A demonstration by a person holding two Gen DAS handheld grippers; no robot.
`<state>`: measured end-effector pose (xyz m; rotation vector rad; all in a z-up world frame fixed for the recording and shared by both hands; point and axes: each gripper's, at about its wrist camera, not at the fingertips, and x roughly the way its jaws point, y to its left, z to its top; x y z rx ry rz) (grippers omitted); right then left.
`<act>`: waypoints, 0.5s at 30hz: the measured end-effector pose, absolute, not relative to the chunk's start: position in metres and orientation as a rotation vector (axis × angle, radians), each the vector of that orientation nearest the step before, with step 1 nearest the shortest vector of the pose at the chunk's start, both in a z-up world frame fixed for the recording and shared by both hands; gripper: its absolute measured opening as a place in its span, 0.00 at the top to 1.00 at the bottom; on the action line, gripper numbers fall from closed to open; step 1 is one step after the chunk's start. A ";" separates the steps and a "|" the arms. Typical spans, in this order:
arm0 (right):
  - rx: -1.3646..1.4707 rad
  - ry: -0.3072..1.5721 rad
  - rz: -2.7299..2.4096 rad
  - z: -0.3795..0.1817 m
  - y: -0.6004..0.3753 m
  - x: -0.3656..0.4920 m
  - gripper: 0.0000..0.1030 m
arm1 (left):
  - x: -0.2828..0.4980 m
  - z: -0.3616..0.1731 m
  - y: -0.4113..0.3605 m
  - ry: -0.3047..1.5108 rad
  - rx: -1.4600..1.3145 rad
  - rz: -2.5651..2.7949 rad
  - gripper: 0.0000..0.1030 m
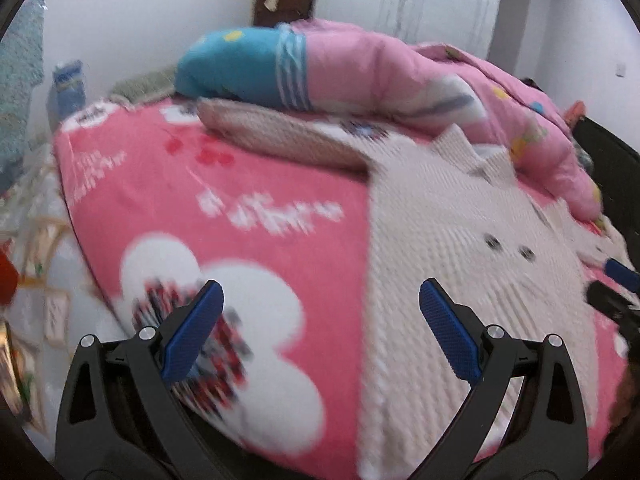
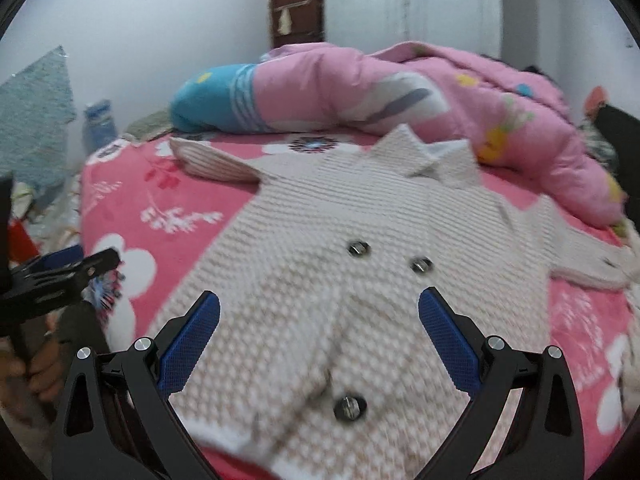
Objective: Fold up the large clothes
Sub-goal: 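Grasp the coat's sleeve with the left gripper and lift it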
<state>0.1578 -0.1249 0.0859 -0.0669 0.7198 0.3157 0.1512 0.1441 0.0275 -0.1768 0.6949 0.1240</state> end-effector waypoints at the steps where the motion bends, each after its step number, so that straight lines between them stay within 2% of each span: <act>1: -0.062 0.731 0.329 0.091 -0.123 0.169 0.06 | 0.162 0.030 0.152 0.692 -0.172 0.137 0.08; 8: -0.045 0.798 0.431 0.099 -0.096 0.245 0.06 | 0.275 0.031 0.236 0.744 -0.314 0.234 0.08; 15: -0.113 0.881 0.476 0.054 -0.047 0.290 0.06 | 0.399 0.005 0.317 0.761 -0.666 0.316 0.08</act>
